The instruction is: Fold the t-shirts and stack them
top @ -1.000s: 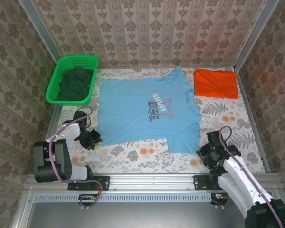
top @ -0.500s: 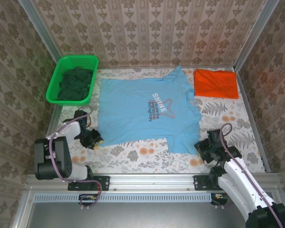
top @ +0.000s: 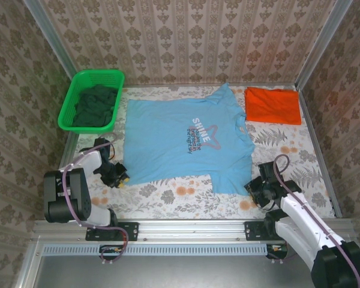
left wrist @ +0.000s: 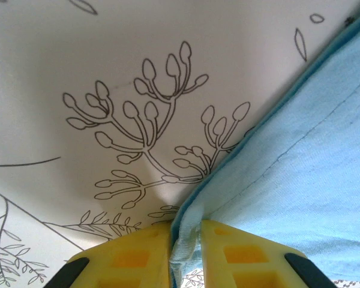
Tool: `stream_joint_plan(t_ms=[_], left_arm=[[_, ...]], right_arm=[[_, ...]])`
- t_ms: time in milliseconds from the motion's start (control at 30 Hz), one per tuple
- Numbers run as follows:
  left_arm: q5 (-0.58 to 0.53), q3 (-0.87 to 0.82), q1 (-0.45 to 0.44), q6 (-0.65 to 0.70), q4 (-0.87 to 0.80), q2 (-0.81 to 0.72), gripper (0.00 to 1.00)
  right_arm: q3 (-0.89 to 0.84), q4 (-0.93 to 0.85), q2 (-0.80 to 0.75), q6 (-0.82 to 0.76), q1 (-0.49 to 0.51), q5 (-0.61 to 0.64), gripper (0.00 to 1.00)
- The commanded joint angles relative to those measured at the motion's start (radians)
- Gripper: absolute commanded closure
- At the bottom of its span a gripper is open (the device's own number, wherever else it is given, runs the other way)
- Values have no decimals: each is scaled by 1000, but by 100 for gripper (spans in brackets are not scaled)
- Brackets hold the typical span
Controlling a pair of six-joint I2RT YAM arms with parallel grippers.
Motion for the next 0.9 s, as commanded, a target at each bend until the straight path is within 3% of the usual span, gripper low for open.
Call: stream_joint_plan(t_ms=[0, 433, 867], left_arm=[[20, 0, -8, 32, 103, 39, 82], [22, 21, -6, 40, 100, 67, 78], [30, 29, -7, 41, 102, 86, 78]], right_arm=[[18, 16, 26, 7, 6, 20, 66], [130, -152, -4, -28, 5, 64, 61], [105, -83, 134, -36, 6, 54, 61]])
